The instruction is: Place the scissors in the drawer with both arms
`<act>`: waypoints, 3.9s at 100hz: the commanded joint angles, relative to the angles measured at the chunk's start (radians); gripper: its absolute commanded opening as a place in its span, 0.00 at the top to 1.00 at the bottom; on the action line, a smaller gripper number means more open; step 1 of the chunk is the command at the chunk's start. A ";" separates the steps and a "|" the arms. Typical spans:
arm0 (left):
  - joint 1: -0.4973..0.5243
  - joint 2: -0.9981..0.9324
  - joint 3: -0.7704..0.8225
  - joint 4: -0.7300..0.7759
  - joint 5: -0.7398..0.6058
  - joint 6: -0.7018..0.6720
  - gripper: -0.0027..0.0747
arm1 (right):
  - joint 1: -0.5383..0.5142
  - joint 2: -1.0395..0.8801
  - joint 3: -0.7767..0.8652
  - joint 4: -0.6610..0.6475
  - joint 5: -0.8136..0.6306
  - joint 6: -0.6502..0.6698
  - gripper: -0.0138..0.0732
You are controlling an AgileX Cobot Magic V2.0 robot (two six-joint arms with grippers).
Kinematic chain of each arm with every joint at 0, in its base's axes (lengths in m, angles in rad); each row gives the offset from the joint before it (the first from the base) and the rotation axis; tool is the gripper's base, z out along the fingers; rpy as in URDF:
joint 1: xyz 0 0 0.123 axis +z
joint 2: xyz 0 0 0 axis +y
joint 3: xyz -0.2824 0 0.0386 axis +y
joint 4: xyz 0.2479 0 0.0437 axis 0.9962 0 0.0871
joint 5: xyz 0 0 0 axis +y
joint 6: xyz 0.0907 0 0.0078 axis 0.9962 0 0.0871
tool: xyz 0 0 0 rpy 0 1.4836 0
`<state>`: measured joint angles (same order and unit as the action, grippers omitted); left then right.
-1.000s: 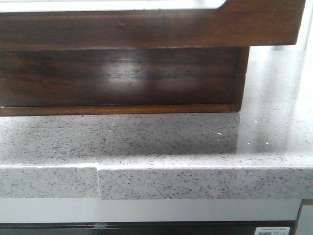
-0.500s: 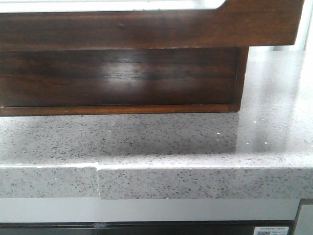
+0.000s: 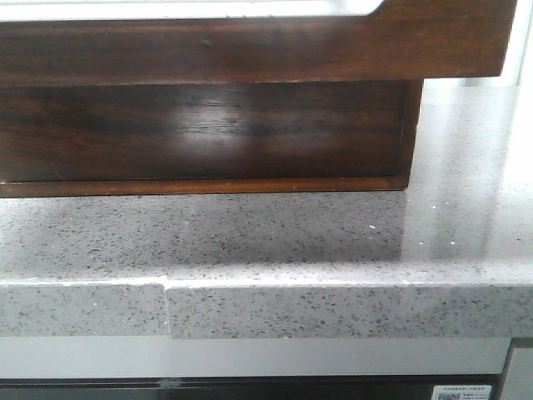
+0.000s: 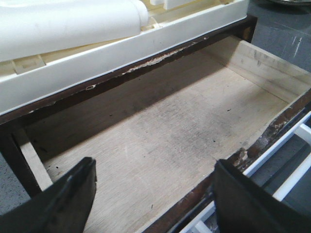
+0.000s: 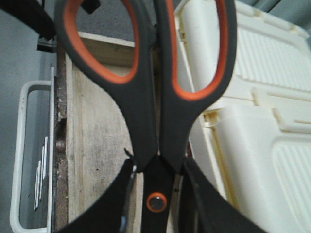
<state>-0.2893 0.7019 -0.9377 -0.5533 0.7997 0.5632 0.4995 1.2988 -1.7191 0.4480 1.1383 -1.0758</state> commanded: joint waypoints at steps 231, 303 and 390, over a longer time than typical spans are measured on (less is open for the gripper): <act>-0.007 0.034 -0.033 -0.033 -0.063 -0.008 0.36 | 0.022 -0.150 0.218 -0.669 -0.086 0.974 0.55; -0.007 0.034 -0.033 -0.033 -0.066 -0.008 0.36 | -0.160 -0.554 0.894 -0.669 -0.472 1.208 0.55; -0.007 0.034 -0.033 -0.031 -0.067 -0.008 0.99 | -0.160 -0.554 0.894 -0.666 -0.455 1.208 0.92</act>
<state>-0.2893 0.7320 -0.9377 -0.5533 0.7918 0.5632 0.3441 0.7498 -0.7984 -0.2018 0.7428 0.1309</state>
